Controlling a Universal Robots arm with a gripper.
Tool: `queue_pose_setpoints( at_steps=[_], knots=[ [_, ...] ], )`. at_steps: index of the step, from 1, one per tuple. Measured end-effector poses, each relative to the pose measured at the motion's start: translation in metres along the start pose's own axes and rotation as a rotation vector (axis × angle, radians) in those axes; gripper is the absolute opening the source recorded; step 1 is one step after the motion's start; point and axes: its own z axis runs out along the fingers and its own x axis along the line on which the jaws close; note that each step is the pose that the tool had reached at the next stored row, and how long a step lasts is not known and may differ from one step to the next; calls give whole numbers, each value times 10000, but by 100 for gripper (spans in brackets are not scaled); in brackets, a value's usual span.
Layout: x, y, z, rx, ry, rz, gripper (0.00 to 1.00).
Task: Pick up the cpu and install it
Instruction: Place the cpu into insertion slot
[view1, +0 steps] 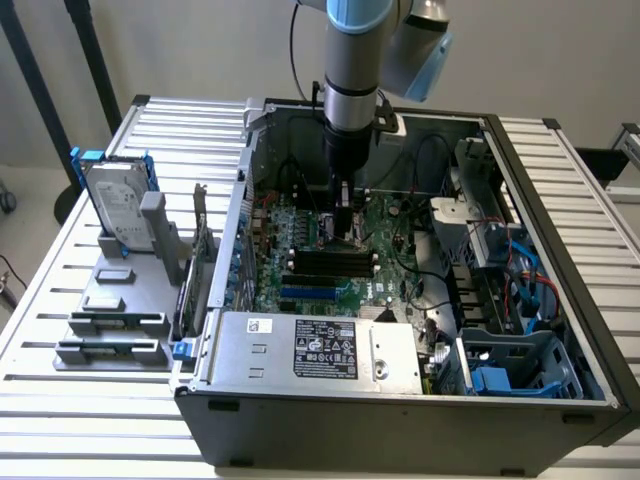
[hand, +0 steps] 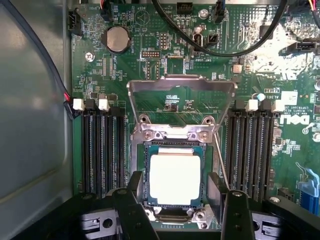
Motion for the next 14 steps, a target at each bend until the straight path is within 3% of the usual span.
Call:
queue_pose_setpoints(
  at_steps=[2,4,6,14],
  knots=[
    [-7,-17,-22,0,7,-2,60],
    [-14,-45,-49,1,11,-1,47],
    [-18,-82,-75,0,16,0,42],
    [-45,-339,-145,1,30,0,11]
  ],
)
